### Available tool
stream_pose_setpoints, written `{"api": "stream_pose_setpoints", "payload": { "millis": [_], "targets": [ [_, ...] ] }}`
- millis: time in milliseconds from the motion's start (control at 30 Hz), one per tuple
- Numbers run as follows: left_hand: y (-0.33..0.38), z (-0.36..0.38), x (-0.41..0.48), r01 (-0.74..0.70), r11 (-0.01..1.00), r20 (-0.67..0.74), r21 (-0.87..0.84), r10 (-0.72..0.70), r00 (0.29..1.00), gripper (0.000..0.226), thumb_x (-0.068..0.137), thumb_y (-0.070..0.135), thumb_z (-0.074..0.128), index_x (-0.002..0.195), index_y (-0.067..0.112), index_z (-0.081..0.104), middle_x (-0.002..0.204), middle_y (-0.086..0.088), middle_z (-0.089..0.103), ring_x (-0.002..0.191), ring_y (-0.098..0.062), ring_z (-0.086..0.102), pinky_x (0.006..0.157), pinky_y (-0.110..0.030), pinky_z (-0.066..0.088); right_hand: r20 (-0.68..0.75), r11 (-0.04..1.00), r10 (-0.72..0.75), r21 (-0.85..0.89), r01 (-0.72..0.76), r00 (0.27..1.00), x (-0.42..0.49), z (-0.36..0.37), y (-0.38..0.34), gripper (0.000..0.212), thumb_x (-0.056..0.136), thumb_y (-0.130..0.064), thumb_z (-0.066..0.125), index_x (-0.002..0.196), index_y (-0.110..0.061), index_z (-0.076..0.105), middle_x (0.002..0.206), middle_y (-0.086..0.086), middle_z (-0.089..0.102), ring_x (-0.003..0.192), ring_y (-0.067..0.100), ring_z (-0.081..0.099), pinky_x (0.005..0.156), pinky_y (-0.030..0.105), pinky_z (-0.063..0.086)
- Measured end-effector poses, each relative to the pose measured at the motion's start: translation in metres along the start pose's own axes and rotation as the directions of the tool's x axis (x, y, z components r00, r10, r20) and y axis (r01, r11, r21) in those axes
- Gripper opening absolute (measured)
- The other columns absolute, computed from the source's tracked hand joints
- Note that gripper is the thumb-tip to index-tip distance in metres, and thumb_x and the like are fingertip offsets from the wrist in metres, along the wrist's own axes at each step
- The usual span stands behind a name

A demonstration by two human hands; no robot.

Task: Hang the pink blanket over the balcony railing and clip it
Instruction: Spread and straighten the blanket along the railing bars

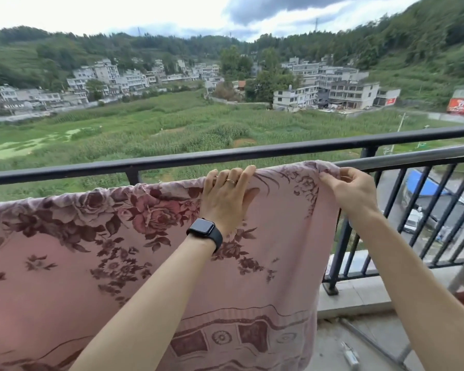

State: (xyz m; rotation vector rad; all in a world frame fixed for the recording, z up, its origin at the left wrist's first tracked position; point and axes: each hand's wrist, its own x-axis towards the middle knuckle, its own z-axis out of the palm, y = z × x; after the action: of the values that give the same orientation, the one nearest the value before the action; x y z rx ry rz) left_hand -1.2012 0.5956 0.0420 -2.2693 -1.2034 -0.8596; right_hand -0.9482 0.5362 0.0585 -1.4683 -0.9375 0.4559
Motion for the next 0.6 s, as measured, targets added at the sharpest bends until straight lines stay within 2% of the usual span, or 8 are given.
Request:
{"api": "stream_pose_setpoints", "payload": {
  "millis": [67,167,300,400,500,567,600],
  "targets": [
    [-0.013,0.005,0.001,-0.007,1.0,-0.052,0.0,0.007,0.999,0.043,0.101,0.045,0.044,0.139,0.025,0.046,0.112,0.006,0.058,0.102,-0.022,0.054,0.105,-0.042,0.026,-0.079,0.998,0.006,0.058,-0.001,0.997,0.01,-0.004,-0.008,0.016,0.081,-0.034,0.081,0.085,-0.023,0.071,0.092,-0.005,0.074,0.09,0.014,0.07,0.078,0.029,0.055],
    [-0.013,0.009,0.005,0.017,1.0,-0.063,-0.023,-0.019,0.998,0.041,0.1,0.042,0.044,0.137,0.026,0.046,0.112,0.006,0.058,0.103,-0.022,0.054,0.107,-0.044,0.023,-0.094,1.0,0.024,0.013,-0.023,0.995,0.007,0.004,-0.003,0.015,0.084,-0.037,0.077,0.09,-0.026,0.069,0.094,-0.005,0.073,0.092,0.015,0.069,0.081,0.032,0.057],
    [-0.024,0.007,0.001,0.07,0.998,0.026,-0.009,-0.07,0.997,0.046,0.091,0.04,0.048,0.135,0.027,0.045,0.119,0.004,0.058,0.114,-0.024,0.053,0.113,-0.051,0.017,0.044,0.997,0.069,0.039,-0.07,0.997,-0.01,0.019,0.014,0.023,0.088,-0.034,0.074,0.103,-0.018,0.069,0.1,-0.001,0.072,0.095,0.016,0.068,0.082,0.031,0.057],
    [-0.017,-0.001,0.009,0.067,0.998,0.048,0.006,-0.067,0.997,0.054,0.082,0.039,0.052,0.133,0.026,0.046,0.132,0.001,0.054,0.125,-0.023,0.048,0.115,-0.056,0.012,0.147,0.998,0.004,0.061,-0.013,0.989,-0.008,0.023,0.009,0.01,0.092,-0.028,0.07,0.098,-0.02,0.071,0.098,0.001,0.074,0.092,0.016,0.07,0.077,0.028,0.057],
    [0.008,-0.004,0.023,0.007,0.999,-0.06,-0.039,-0.01,0.998,0.046,0.083,0.044,0.056,0.123,0.023,0.054,0.129,0.0,0.056,0.119,-0.021,0.052,0.112,-0.054,0.026,0.246,0.995,-0.012,0.1,-0.013,0.969,-0.009,0.036,0.008,0.019,0.098,-0.033,0.059,0.096,-0.022,0.075,0.093,-0.001,0.076,0.088,0.017,0.07,0.076,0.032,0.056],
    [0.026,-0.003,0.03,-0.009,1.0,-0.164,-0.024,0.005,0.986,0.039,0.087,0.054,0.054,0.105,0.02,0.059,0.112,-0.001,0.06,0.103,-0.021,0.056,0.096,-0.045,0.038,0.336,0.976,0.027,0.196,-0.097,0.942,-0.01,0.047,0.013,0.029,0.102,-0.036,0.051,0.1,-0.023,0.076,0.096,-0.001,0.078,0.086,0.017,0.07,0.074,0.033,0.052],
    [0.036,-0.001,0.03,-0.018,1.0,-0.177,-0.008,0.017,0.984,0.043,0.088,0.06,0.052,0.097,0.02,0.06,0.104,-0.001,0.061,0.096,-0.021,0.055,0.088,-0.042,0.039,0.383,0.954,0.052,0.256,-0.159,0.922,-0.011,0.049,0.012,0.033,0.103,-0.036,0.047,0.101,-0.021,0.077,0.098,0.001,0.078,0.083,0.016,0.071,0.073,0.032,0.052]
  ]
}}
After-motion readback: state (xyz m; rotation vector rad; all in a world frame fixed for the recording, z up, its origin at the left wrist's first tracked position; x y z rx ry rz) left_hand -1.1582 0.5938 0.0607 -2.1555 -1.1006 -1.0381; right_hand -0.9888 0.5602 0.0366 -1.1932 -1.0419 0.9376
